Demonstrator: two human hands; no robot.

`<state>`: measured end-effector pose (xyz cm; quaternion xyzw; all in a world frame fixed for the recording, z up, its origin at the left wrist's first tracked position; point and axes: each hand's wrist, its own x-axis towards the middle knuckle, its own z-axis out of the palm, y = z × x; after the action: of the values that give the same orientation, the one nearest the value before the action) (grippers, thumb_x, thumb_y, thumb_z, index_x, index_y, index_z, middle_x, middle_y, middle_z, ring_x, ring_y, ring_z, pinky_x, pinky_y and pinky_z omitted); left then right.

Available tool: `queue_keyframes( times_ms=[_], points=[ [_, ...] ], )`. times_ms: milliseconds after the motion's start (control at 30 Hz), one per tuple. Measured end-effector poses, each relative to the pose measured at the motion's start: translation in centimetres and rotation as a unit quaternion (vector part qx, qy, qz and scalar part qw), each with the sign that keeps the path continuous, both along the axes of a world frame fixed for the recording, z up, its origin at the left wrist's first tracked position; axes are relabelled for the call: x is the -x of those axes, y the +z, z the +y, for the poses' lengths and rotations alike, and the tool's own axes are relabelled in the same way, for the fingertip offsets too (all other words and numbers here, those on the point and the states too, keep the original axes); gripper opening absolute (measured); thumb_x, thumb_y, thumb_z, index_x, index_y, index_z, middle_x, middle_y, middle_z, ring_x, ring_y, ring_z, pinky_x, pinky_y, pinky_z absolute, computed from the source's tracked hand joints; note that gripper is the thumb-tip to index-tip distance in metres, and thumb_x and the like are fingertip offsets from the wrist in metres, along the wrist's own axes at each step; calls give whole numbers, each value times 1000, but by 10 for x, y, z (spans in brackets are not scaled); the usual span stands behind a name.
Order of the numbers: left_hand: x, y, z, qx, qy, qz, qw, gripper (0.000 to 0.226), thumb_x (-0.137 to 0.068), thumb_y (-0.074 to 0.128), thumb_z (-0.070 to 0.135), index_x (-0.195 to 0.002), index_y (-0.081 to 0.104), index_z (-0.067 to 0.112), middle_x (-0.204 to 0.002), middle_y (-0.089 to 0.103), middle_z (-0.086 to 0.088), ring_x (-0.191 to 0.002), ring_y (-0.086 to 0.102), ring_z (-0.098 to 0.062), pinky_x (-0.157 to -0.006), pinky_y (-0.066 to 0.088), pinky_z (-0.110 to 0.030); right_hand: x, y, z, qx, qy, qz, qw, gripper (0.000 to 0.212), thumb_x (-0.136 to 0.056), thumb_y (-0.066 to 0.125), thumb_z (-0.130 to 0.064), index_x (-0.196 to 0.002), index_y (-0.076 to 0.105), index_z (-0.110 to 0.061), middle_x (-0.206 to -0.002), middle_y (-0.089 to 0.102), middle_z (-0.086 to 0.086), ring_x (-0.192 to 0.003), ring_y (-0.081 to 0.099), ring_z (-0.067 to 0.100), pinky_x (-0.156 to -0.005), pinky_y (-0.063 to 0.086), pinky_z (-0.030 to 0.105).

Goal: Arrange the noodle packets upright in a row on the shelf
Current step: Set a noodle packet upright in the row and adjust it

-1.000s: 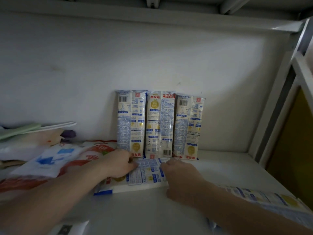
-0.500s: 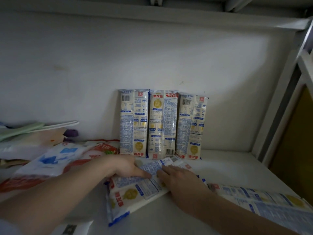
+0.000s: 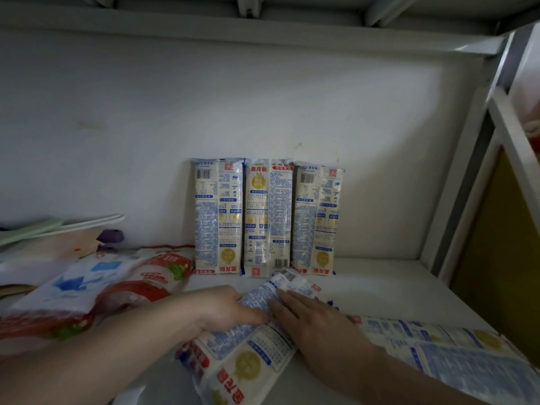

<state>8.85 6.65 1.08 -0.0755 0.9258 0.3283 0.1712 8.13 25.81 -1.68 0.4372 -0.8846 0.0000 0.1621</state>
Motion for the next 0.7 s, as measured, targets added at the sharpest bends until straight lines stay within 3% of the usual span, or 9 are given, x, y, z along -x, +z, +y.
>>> queue_keyframes(
  times_ms=[67,167,300,367,433,600,700],
  points=[
    [-7,0,1,-39,4,7,999,33,-75,66,58,-89,67,28,-90,70,10,-86,66,-7,-74,50,-19,-5,4,3,6,4,-4,1000,51,-74,34,-28,-112,66,-20,-108,73,-2,-93,71,10,-72,58,21],
    [-18,0,2,-83,5,17,996,36,-75,68,56,-96,71,27,-94,74,9,-89,69,-7,-88,53,-24,-13,5,7,4,3,1,1000,51,-76,35,-30,-114,68,-18,-111,72,0,-98,70,12,-78,56,24],
    [-32,5,8,-141,23,57,988,21,-79,69,46,-84,73,26,-79,75,12,-74,70,0,-71,52,-13,-17,11,10,22,-4,34,999,49,-78,40,-30,-115,69,-16,-117,70,4,-105,68,16,-84,55,30],
    [-35,9,13,-171,36,64,982,25,-77,70,45,-91,74,23,-85,77,6,-82,73,-10,-87,55,-27,-16,15,10,33,-7,56,998,49,-78,44,-30,-118,66,-13,-121,68,7,-110,66,19,-88,54,34],
    [-37,16,19,-197,39,89,976,25,-78,70,43,-95,74,24,-88,77,5,-84,73,-12,-91,54,-35,-13,20,11,47,-1,73,996,49,-78,48,-31,-121,62,-13,-125,65,7,-115,63,20,-92,52,36],
    [-40,33,37,-241,43,176,953,22,-82,68,41,-98,68,27,-84,77,7,-74,73,-8,-70,57,-25,-6,37,19,98,-4,78,992,58,-82,56,-35,-135,45,-14,-143,50,7,-133,46,22,-110,33,40],
    [-34,38,51,-241,65,265,931,20,-83,68,35,-101,64,27,-84,75,5,-72,72,-11,-67,57,-23,-9,44,24,150,-59,42,986,76,-79,57,-29,-147,29,-10,-156,24,7,-144,21,19,-117,24,38]
  ],
)
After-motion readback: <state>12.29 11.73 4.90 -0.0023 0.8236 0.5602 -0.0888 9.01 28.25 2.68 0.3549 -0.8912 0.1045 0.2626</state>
